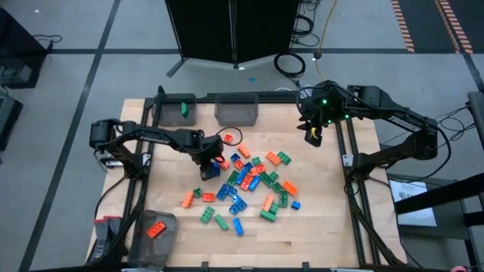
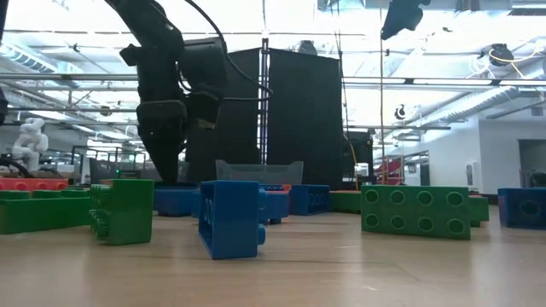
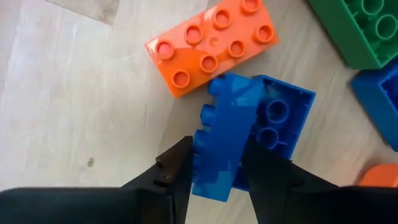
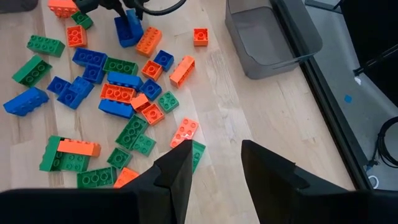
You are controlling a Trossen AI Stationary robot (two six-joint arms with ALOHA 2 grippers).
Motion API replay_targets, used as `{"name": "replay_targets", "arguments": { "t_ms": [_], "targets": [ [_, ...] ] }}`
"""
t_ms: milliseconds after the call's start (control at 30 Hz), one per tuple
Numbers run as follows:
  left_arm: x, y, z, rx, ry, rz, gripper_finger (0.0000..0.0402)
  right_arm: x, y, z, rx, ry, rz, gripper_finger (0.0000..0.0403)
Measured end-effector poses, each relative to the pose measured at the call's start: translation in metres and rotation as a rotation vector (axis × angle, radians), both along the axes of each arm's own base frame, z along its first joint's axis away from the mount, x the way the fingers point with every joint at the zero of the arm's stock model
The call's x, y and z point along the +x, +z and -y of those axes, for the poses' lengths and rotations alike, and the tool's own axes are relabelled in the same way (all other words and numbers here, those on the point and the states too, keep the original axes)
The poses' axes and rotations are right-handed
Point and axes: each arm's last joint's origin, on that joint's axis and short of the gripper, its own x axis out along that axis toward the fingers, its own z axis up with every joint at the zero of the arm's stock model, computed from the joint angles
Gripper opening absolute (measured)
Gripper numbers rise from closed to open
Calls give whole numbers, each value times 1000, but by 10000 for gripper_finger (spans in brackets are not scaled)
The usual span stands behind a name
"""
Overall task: Sort blocks
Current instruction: Put the blue gamepiece into the top right black bin
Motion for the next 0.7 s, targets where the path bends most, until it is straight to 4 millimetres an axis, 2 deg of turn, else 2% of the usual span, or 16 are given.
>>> {"name": "replay_targets", "arguments": {
  "t_ms": [167,467,700],
  "targets": [
    [-2,1,-8,-25,24,8,114,0,0,0,0,0,0,135],
    [-6,16,-17,-12,57,68,114,0,0,0,0,0,1,135],
    [-7,18,-20,-7,62,72,114,0,0,0,0,0,2,135]
  ]
}}
